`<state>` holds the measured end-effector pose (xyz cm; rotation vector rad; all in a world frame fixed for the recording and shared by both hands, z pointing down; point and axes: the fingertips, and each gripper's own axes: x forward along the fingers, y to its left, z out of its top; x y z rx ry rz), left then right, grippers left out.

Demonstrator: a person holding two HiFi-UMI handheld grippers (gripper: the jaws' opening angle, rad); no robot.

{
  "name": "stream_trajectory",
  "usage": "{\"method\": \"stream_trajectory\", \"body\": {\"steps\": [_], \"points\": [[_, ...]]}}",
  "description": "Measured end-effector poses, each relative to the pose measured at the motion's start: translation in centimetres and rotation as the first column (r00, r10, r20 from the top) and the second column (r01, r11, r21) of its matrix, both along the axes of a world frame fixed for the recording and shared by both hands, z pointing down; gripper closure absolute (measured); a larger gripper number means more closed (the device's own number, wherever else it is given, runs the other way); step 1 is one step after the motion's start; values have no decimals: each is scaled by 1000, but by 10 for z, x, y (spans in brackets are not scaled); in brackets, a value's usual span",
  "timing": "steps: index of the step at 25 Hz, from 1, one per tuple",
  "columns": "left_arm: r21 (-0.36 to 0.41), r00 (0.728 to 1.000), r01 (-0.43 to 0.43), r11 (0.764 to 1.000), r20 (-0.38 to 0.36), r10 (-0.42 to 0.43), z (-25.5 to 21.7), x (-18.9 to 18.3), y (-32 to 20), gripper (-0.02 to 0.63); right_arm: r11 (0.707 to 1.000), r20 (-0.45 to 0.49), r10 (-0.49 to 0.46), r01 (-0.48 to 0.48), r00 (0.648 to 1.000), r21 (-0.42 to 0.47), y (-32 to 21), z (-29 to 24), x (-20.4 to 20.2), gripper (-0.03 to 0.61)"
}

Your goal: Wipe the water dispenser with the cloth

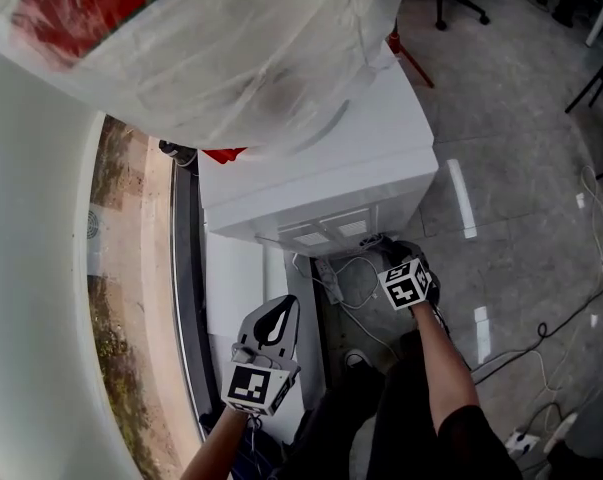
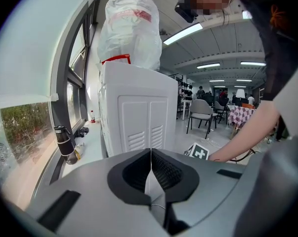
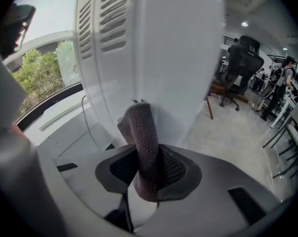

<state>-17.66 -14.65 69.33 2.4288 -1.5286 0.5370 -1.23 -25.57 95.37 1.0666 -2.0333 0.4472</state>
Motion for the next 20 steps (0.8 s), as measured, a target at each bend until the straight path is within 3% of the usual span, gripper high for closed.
{"method": "stream_trajectory", "body": {"steps": [8,20], "points": [[5,997,-70,998,-19,70,-38,42,4,595,990,-5,138,-138,990,28,-9,-55,80,465],[57,996,-55,997,-63,59,-152,52,9,595,985,246,165,-173,955,14,52,-228,82,465]]}}
